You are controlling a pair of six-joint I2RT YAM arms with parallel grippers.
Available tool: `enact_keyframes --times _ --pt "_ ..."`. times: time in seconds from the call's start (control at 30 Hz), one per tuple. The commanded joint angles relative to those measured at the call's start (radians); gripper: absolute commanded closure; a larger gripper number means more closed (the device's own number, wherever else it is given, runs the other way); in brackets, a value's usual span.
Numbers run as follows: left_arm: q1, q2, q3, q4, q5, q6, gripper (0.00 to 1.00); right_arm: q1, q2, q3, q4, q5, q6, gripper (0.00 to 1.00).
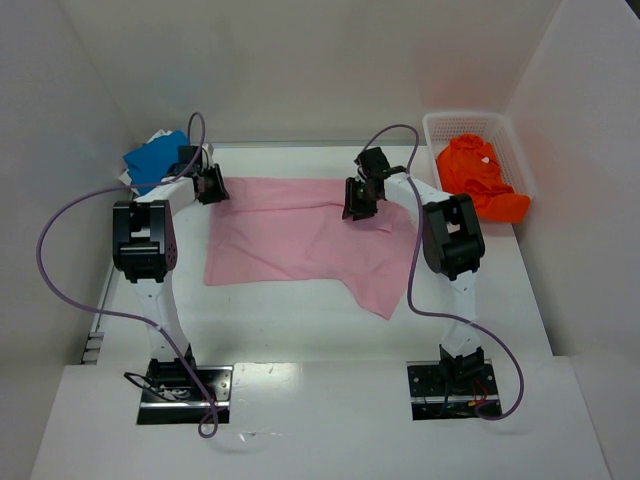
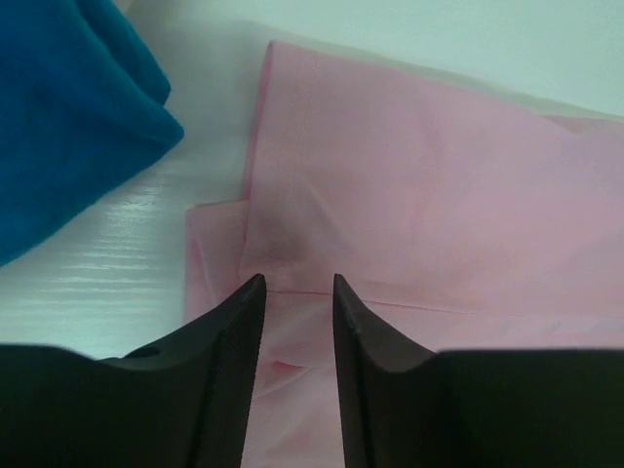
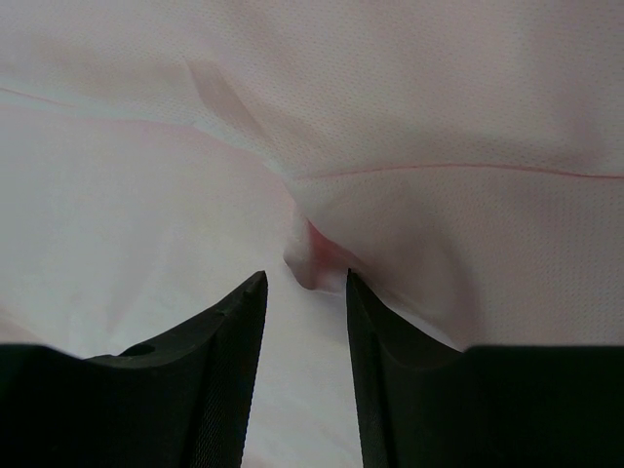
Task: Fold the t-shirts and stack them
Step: Fold the flattened tshirt in 1/3 of the way
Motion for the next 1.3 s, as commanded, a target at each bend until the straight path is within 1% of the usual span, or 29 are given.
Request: enact_keyframes --times 0.0,0.07,0.1,0.13,0.17,0.2,0.23,0.33,0.43,0.47,0.5,0.63,0.73,0.77,0.97,1.03,1.2,1.27 --pt "0.002 -0.010 -0.006 -0.005 0.016 0.024 0.61 0.010 -0.054 -0.002 0.002 0.027 -0.007 0.55" --pt "0.002 -0.010 -0.015 -0.005 0.016 0.033 0.67 0.010 -0.054 -0.002 0.002 0.027 -0.007 0.55" --pt "0.002 -0.010 -0.015 -0.005 0.016 0.033 0.67 0.010 -0.054 -0.002 0.002 0.027 -0.007 0.55" --pt "0.002 -0.010 -0.015 -0.014 0.007 0.033 0.64 0.010 -0.054 -0.002 0.002 0.027 -0.007 0.55" --pt "0.002 -0.010 -0.015 -0.014 0.007 0.033 0.58 0.010 -0.054 -0.002 0.002 0.027 -0.007 0.55" --pt "0.002 -0.019 -0.026 -0.014 -0.004 0.033 0.47 0.010 -0.054 -0.002 0.002 0.027 -0.007 0.55" --pt "0.002 -0.019 -0.035 -0.014 -0.016 0.033 0.38 0.010 -0.063 -0.002 0.002 0.027 -0.007 0.55" --pt "0.002 -0.028 -0.035 -0.014 -0.044 0.033 0.24 0.010 -0.063 -0.002 0.002 0.027 -0.007 0.55" --pt "0.002 -0.028 -0.044 -0.014 -0.058 0.042 0.24 0.010 -0.063 -0.002 0.002 0.027 -0.007 0.55" --pt "0.011 -0.028 -0.044 -0.014 -0.049 0.042 0.27 0.010 -0.063 -0.002 0.002 0.027 -0.007 0.55" --pt "0.011 -0.028 -0.044 -0.014 -0.039 0.042 0.36 0.010 -0.063 -0.002 0.002 0.027 -0.007 0.55" --pt "0.011 -0.028 -0.044 -0.014 -0.013 0.051 0.58 0.010 -0.073 -0.002 0.002 0.037 -0.007 0.55" --pt "0.011 -0.038 -0.044 -0.014 -0.004 0.051 0.67 0.010 -0.073 -0.002 0.002 0.037 -0.007 0.55" --pt "0.011 -0.038 -0.044 -0.014 -0.004 0.051 0.72 0.010 -0.073 -0.002 0.002 0.037 -0.007 0.55" --pt "0.011 -0.081 -0.044 -0.014 -0.022 0.051 0.84 0.010 -0.073 -0.002 0.002 0.037 -0.007 0.55" --pt "0.011 -0.108 -0.044 -0.014 -0.032 0.051 0.85 0.010 -0.073 -0.011 0.002 0.037 -0.007 0.55" --pt "0.011 -0.162 -0.063 -0.025 -0.062 0.061 0.85 0.010 -0.082 -0.031 0.002 0.046 -0.007 0.55" --pt "0.011 -0.171 -0.096 -0.025 -0.072 0.061 0.85 0.010 -0.091 -0.031 0.002 0.046 -0.007 0.55"
